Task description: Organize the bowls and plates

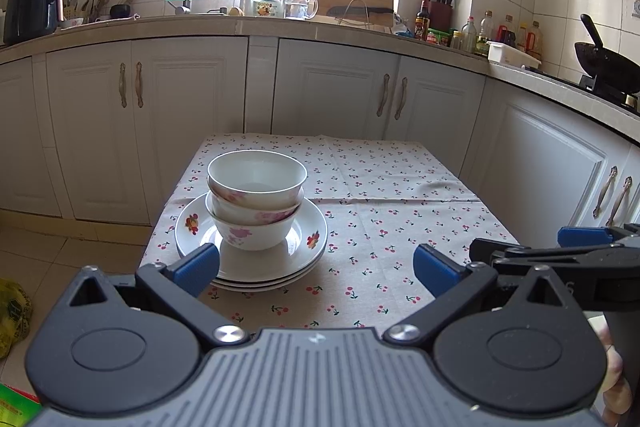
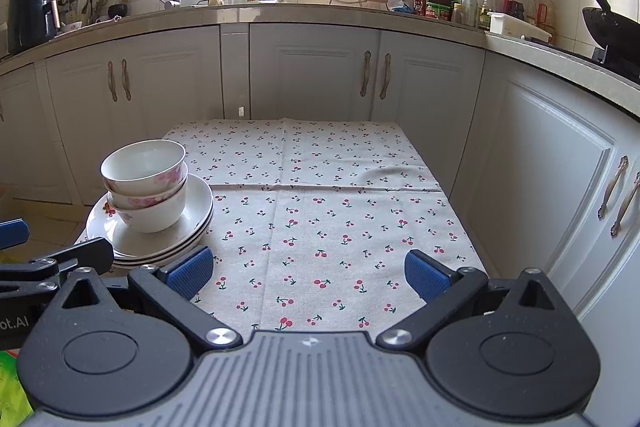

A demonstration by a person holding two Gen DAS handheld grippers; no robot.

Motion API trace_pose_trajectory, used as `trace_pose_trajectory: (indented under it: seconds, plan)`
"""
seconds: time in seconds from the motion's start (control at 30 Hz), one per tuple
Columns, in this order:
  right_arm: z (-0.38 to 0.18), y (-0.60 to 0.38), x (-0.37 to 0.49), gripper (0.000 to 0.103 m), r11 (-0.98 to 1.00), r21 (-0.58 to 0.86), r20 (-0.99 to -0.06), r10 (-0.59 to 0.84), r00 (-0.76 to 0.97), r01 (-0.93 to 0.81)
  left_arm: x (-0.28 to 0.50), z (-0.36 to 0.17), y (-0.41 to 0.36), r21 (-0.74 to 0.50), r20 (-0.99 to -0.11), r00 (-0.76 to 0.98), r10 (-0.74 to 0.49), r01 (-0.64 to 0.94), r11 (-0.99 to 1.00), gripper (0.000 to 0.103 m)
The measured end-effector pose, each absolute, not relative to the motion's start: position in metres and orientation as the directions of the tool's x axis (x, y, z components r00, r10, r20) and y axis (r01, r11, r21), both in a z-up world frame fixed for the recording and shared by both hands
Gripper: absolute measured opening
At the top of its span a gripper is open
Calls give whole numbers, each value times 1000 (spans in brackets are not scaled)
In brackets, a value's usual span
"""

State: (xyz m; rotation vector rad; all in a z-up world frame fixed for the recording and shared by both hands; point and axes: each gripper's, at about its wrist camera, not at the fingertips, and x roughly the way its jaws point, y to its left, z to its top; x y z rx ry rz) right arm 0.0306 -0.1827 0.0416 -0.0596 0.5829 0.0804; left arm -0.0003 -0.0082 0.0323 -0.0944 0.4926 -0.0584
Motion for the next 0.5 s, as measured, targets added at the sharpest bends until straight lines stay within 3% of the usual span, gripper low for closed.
trace_pose_trajectory:
  seconds: [0.5]
  plan:
    - [43,-182,30,103,995,-37,-548,55,835,-89,-2,32,-8,-104,-464,883,-76,32,994,102]
